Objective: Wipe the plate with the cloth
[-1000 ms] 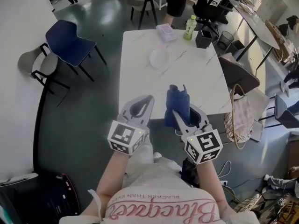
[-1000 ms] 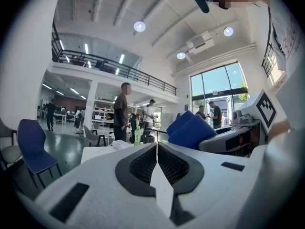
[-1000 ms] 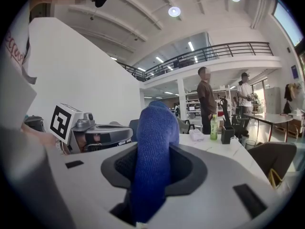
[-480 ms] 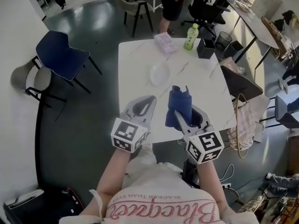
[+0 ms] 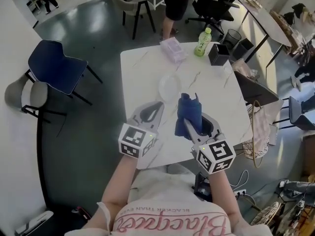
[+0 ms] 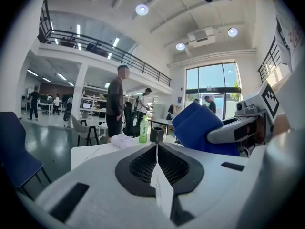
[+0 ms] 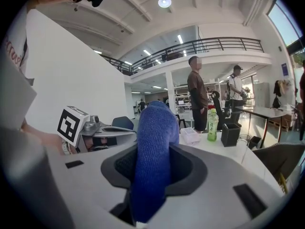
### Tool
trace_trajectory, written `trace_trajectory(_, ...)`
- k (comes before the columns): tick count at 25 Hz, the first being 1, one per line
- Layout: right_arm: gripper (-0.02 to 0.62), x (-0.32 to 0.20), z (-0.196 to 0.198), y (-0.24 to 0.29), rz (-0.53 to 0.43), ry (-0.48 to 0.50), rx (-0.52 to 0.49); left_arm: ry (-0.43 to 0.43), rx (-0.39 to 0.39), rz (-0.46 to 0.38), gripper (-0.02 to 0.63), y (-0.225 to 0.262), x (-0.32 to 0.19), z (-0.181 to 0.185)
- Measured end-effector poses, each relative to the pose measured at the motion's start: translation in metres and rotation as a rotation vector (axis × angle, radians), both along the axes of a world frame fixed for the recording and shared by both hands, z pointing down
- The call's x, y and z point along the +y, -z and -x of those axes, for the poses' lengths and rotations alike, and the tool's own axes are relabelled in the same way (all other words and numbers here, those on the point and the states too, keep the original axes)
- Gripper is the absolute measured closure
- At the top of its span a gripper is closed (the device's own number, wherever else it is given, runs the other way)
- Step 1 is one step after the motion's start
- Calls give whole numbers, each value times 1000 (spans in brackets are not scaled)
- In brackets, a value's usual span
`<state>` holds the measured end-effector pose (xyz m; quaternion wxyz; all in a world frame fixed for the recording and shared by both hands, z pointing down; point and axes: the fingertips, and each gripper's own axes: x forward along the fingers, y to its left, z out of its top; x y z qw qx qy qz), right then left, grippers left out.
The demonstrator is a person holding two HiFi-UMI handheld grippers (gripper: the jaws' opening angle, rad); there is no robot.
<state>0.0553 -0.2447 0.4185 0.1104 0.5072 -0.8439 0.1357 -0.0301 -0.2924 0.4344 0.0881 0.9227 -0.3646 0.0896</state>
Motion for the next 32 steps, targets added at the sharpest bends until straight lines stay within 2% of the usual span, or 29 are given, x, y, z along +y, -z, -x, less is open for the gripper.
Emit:
trace_trajectory(7, 466, -23, -3, -13, 19, 27, 16, 26, -1, 44, 601, -16, -22, -2)
trace_trajectory(14, 466, -52, -15, -17, 21, 39, 1, 89, 3, 87, 601, -30, -44, -8)
trace_trajectory(25, 466, -87, -20, -57, 111, 57, -43, 189, 48, 364, 595, -110, -83, -7)
trace_trajectory(26, 466, -89, -19, -61, 121, 57, -47, 192, 51, 388, 559, -118, -86, -7)
trace_trajectory(27, 466, -91, -18, -66, 130, 58, -50, 191, 49, 411, 492, -125, -88, -8)
trace_trajectory(32, 466, -103, -18, -81, 167, 55, -60, 185, 48, 511, 472, -154, -101, -13)
